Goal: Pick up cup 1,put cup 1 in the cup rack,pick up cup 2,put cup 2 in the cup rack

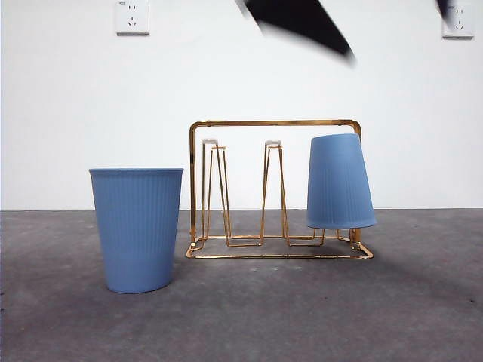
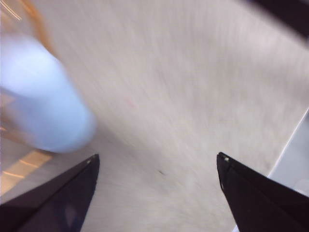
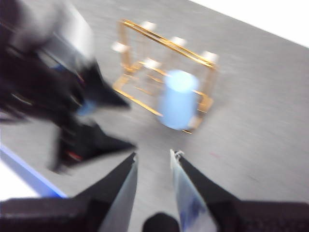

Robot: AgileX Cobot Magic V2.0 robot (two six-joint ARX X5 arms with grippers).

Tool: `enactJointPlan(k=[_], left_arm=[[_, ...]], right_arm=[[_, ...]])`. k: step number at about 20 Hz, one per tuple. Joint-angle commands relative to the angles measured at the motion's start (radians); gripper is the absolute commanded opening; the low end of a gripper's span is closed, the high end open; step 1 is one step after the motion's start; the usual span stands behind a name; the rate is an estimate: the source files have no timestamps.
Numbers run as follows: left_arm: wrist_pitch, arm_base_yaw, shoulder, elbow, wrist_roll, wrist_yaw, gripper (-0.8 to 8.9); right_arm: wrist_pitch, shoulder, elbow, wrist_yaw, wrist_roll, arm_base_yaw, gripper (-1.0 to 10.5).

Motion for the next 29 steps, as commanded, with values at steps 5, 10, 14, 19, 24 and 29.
enactJointPlan(k=[5, 10, 14, 19, 24, 29], left_arm=[[-0.335, 0.002, -0.373, -0.003, 0.070, -0.224, 4.09], [-0.534, 0.002, -0.550, -0.003, 0.033, -0.331, 4.09], [-0.590, 0.002, -0.608, -0.003, 0.024, -0.342, 4.09], [-0.594, 0.002, -0.610, -0.003, 0.032, -0.334, 4.09], [-0.597, 0.002, -0.610, -0.003, 0.072, -0.333, 4.09], [-0.597, 0.002, -0.610, -0.003, 0.074, -0.333, 4.09]], right_arm=[[0.177, 0.238, -0.005, -0.285, 0.037, 0.000, 2.6], [0.320, 0.500, -0.005, -0.427, 0.069, 0.003, 3.9], [0.454, 0.700, -0.005, -0.425, 0.132, 0.058, 3.8], [0.594, 0.901, -0.004, -0.316, 0.212, 0.149, 3.8], [0.688, 1.031, -0.004, -0.213, 0.254, 0.198, 3.8], [0.718, 1.113, -0.004, -0.199, 0.291, 0.197, 3.2]])
